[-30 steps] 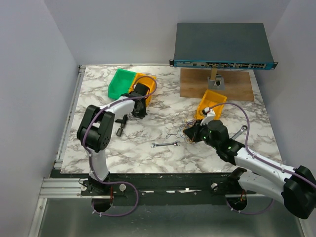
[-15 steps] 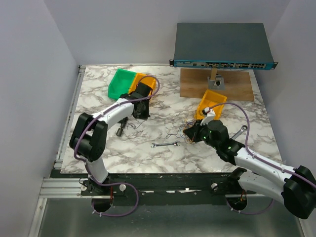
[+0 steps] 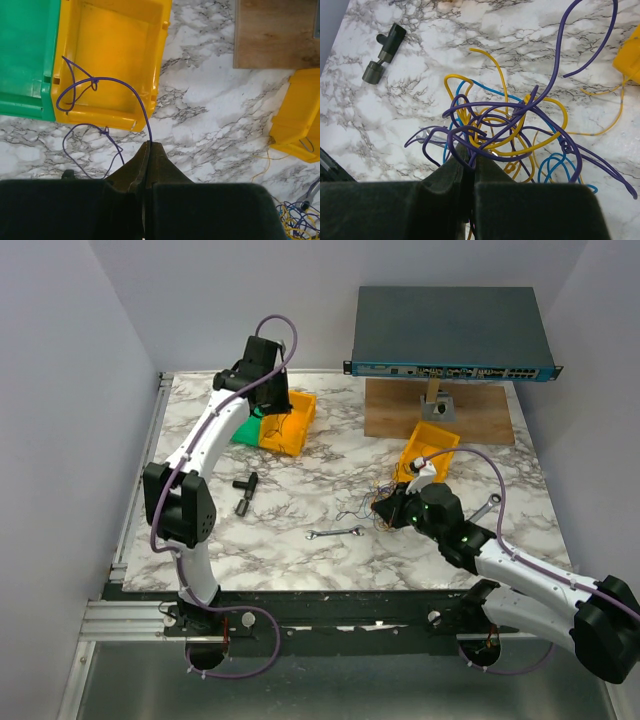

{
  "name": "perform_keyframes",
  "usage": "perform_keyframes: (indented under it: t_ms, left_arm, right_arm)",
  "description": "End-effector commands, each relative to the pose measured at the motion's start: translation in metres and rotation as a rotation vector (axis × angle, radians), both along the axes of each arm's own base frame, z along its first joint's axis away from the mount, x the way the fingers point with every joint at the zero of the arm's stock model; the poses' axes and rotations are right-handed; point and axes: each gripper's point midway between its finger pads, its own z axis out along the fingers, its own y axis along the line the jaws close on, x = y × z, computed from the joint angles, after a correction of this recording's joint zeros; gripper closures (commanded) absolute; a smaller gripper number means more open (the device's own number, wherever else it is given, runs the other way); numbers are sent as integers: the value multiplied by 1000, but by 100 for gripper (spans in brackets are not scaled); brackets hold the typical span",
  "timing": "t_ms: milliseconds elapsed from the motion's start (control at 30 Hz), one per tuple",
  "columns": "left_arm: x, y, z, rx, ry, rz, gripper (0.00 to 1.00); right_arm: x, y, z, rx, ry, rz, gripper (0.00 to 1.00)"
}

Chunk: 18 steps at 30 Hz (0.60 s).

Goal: Untangle the cables

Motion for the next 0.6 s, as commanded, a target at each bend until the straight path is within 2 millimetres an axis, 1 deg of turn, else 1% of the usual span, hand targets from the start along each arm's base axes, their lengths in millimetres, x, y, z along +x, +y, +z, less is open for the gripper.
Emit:
perform_keyframes:
  t_ms: [0,167,300,367,433,567]
  left_arm:
    - [10,-9,19,-80,32,-79,100]
    - [21,-8,56,-143,-14,-93,100]
    - [32,-19,79,-273,-62,-155,100]
    - [41,-20,82,-292,-81,-163,100]
    - [52,-20,79,-292,-93,-168,100]
    - [70,-26,58,-330,-95,-200,100]
  right_arm:
    - [-4,1,-4,4,19,13,99]
    - [-4,1,-4,3,19,10,99]
    - [-3,1,-5,0,22,10,99]
    - [-3,1,-6,-3,24,10,99]
    - [-3,2,-5,-1,23,12,99]
    - [-2,1,-6,-4,22,7,99]
